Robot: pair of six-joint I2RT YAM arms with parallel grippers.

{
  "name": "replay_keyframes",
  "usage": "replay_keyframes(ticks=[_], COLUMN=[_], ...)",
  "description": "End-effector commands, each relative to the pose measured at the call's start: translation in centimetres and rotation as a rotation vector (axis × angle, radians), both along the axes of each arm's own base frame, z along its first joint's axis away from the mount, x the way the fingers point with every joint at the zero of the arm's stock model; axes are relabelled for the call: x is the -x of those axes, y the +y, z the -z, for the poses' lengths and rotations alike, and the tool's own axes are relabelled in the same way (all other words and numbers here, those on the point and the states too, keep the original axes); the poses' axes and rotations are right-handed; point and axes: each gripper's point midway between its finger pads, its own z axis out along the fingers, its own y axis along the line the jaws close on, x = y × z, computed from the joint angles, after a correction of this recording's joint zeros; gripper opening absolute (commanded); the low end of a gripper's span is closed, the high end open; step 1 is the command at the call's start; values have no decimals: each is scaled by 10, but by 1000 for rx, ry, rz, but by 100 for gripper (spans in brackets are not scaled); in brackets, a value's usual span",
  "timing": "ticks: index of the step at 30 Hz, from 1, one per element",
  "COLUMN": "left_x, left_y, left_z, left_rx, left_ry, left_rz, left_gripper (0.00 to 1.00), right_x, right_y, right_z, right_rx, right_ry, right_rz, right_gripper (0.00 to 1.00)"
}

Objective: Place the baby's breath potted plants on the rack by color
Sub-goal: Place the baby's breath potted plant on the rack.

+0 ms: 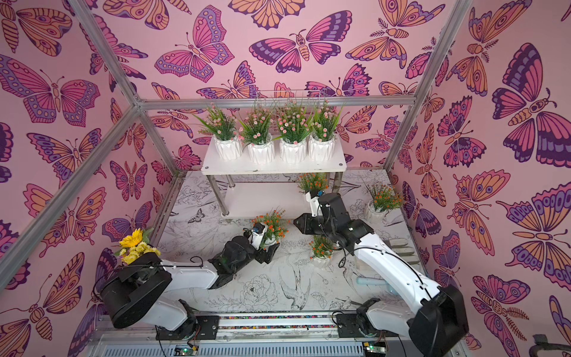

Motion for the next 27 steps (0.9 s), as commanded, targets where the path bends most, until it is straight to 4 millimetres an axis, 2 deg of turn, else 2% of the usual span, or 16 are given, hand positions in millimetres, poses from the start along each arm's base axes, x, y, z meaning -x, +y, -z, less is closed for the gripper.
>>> replay_keyframes(ticks=[1, 7, 10, 16, 27], left_x=[-21, -40, -53, -84, -147], left_y=[2, 17, 27, 45, 81], left_z=[-51, -77, -82, -85, -76], left_rx=[64, 53, 53, 61, 91], left_ry=[-70, -72, -56, -48, -42], left_rz=[-74, -154, -199, -280, -469], left_gripper=[68, 69, 69, 69, 68], right_x=[9, 31, 39, 52, 66], right_y=[-26, -49, -56, -68, -76], right_z=[18, 27, 29, 27, 34], right_rx=[66, 99, 100, 98, 88], right_ry=[22, 24, 26, 17, 27], right_rz=[87, 132, 142, 165, 179], right_gripper=[27, 29, 29, 30, 30])
